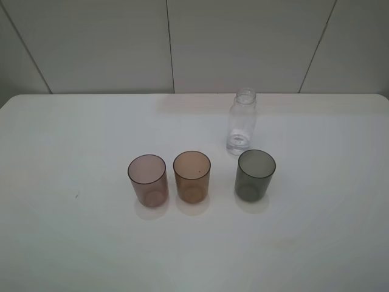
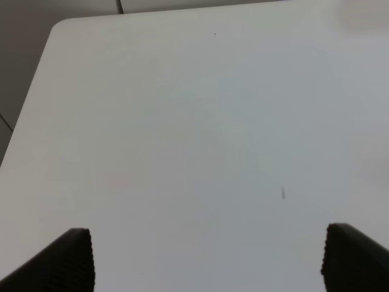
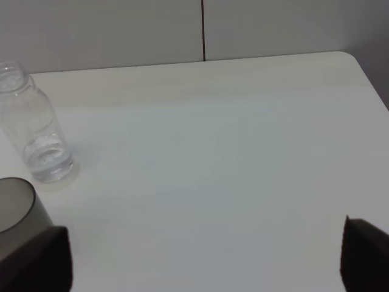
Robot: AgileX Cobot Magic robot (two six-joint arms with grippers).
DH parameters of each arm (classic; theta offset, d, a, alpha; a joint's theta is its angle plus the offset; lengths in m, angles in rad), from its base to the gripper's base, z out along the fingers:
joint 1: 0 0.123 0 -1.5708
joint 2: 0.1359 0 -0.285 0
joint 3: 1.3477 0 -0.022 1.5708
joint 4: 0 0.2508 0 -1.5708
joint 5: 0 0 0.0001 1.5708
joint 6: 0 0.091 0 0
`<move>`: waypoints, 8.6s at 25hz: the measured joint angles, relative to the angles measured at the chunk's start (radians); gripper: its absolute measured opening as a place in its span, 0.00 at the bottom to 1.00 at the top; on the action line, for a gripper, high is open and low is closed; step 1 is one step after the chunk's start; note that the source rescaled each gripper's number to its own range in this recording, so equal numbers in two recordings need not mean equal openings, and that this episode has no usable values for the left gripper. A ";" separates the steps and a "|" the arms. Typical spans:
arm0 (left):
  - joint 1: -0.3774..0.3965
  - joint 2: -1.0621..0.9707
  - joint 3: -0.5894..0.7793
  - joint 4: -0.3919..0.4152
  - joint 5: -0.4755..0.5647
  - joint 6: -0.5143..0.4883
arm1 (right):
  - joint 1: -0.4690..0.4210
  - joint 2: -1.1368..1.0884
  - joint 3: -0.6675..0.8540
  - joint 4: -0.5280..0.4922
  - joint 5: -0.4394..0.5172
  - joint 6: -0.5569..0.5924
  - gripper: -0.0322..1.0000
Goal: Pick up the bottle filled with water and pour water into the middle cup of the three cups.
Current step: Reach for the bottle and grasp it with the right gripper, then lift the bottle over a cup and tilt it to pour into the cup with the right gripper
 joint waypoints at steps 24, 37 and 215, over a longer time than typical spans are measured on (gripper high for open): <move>0.000 0.000 0.000 0.000 0.000 0.000 | 0.000 0.505 -0.107 -0.021 -0.316 -0.193 0.90; 0.000 0.000 0.000 0.000 0.000 0.000 | 0.000 1.179 -0.108 0.288 -0.754 -0.897 0.90; 0.000 0.000 0.000 0.000 0.000 0.000 | 0.343 2.061 -0.225 0.008 -1.805 0.044 0.03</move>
